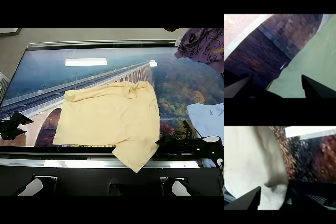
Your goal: Fold the clothes and pants, and hang the long-sleeved shirts on hangers.
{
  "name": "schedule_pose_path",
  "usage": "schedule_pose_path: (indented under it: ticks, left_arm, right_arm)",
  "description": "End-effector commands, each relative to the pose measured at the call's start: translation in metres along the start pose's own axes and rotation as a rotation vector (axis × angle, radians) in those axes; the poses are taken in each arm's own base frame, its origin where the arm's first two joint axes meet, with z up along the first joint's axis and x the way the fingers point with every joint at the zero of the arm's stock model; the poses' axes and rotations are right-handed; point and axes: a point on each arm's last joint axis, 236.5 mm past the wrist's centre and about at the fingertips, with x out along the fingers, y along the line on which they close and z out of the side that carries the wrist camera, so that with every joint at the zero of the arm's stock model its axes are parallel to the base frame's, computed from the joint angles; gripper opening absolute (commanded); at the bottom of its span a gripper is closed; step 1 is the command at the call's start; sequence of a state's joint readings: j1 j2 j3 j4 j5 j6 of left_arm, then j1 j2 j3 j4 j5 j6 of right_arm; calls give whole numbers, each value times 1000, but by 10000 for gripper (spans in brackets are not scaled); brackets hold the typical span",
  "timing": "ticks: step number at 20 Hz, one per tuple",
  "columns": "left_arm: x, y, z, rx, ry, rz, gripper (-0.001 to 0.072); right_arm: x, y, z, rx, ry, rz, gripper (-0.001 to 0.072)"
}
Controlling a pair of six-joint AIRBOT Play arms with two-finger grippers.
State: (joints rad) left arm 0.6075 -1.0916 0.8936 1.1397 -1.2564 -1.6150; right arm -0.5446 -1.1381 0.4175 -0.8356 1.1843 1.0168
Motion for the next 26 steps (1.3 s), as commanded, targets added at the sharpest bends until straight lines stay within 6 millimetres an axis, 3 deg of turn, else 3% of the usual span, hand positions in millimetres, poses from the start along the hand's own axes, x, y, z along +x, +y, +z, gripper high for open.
schedule_pose_path:
  ticks: [1, 3, 4, 6, 7, 10, 12, 17, 26]
  left_arm:
    - [0, 0, 0, 0, -1, 0, 701]
    - [0, 0, -1, 0, 2, 0, 701]
    - [0, 0, -1, 0, 3, 0, 701]
    - [0, 1, -3, 48, 13, 1, 701]
    - [1, 4, -7, 93, 29, 7, 700]
    - [13, 31, -14, 18, 38, 7, 700]
    - [32, 40, -35, -18, 101, -44, 700]
    - [73, 25, -87, 21, 271, -145, 700]
    - [105, 10, -123, 103, 431, -114, 693]
  right_arm:
    - [16, 1, 2, 27, 3, 64, 374]
    - [22, 2, 2, 49, 15, 91, 319]
    - [22, -1, 2, 44, 14, 80, 187]
    - [23, -5, 6, 42, -1, 64, 39]
    - [23, -6, 7, 44, -6, 61, 39]
    - [22, -3, 5, 49, 4, 72, 38]
    - [22, 0, 1, 63, 19, 84, 38]
    - [22, 2, -1, 101, 30, 91, 38]
    - [22, 4, -4, 127, 45, 101, 38]
